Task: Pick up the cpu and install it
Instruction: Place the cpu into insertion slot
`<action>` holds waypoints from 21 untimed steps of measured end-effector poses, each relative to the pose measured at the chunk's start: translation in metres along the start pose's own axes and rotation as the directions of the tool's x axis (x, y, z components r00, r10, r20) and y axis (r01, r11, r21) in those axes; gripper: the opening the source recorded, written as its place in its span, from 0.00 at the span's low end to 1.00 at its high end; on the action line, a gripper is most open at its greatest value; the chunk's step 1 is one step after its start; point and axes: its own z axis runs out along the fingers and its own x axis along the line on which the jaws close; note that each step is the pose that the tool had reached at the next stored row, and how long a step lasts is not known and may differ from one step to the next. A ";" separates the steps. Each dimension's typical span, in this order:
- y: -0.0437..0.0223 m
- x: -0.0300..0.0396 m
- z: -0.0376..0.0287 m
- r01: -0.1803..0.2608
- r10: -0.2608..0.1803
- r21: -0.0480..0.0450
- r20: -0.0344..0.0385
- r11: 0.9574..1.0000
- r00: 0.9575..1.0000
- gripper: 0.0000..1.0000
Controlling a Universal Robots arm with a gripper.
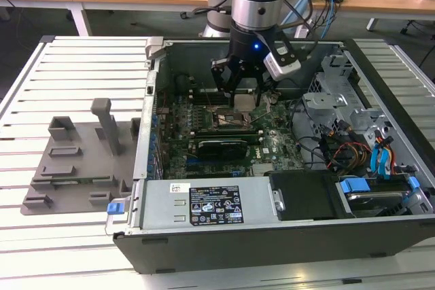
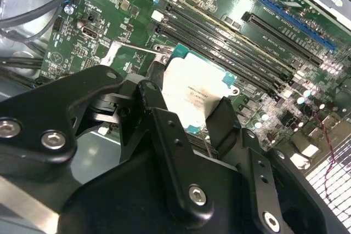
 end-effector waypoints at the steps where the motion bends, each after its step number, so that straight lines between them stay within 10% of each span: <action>1: 0.0000 0.0000 0.0000 -0.021 0.021 0.001 -0.001 1.000 1.000 0.55; 5: 0.0000 0.0000 0.0000 -0.107 0.107 0.003 -0.005 0.994 0.994 0.55; 9: 0.0000 0.0000 0.0000 -0.204 0.204 0.007 -0.010 0.979 0.979 0.55; 21: 0.0000 0.0000 0.0000 -0.421 0.421 0.016 -0.019 0.907 0.907 0.55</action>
